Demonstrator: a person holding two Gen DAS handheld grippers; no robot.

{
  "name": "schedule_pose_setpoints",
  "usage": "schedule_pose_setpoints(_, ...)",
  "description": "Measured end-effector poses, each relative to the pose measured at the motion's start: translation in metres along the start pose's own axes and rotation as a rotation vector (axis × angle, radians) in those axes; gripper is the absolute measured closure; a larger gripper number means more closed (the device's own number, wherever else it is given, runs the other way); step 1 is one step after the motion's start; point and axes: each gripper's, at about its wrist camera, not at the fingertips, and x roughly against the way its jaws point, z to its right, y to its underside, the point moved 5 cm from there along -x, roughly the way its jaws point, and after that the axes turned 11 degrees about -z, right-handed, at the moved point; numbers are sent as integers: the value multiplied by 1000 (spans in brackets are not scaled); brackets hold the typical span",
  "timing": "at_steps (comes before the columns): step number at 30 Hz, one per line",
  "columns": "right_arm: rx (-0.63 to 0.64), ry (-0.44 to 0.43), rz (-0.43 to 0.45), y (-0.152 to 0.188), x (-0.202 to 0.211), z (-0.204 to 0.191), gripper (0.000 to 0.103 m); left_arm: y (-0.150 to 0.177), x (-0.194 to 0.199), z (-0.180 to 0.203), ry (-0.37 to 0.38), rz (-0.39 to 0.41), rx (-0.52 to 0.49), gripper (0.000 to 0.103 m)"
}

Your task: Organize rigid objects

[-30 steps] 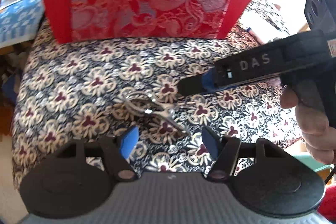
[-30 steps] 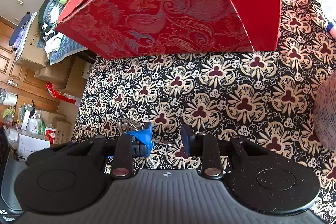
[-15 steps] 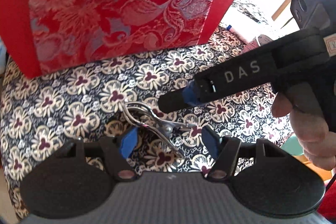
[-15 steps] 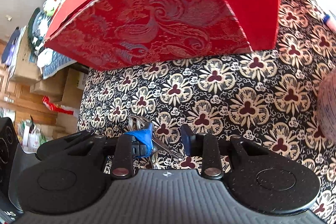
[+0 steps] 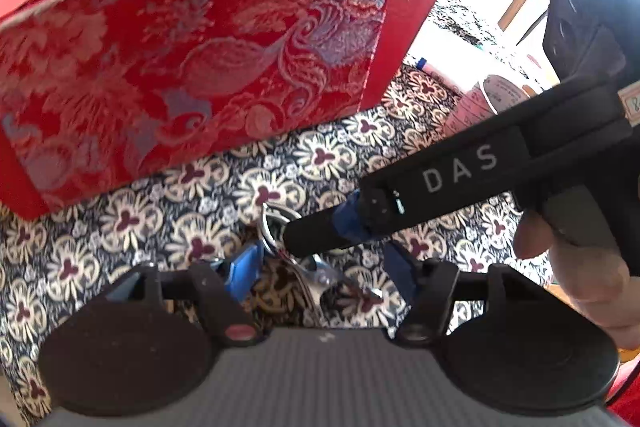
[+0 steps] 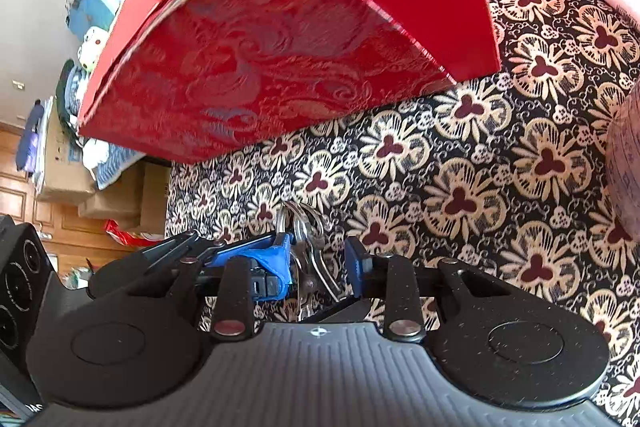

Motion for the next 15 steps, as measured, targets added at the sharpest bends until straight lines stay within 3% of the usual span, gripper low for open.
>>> schedule_pose_setpoints(15, 26, -15, -6, -33, 11, 15, 89, -38, -13, 1, -16, 25, -3, 37)
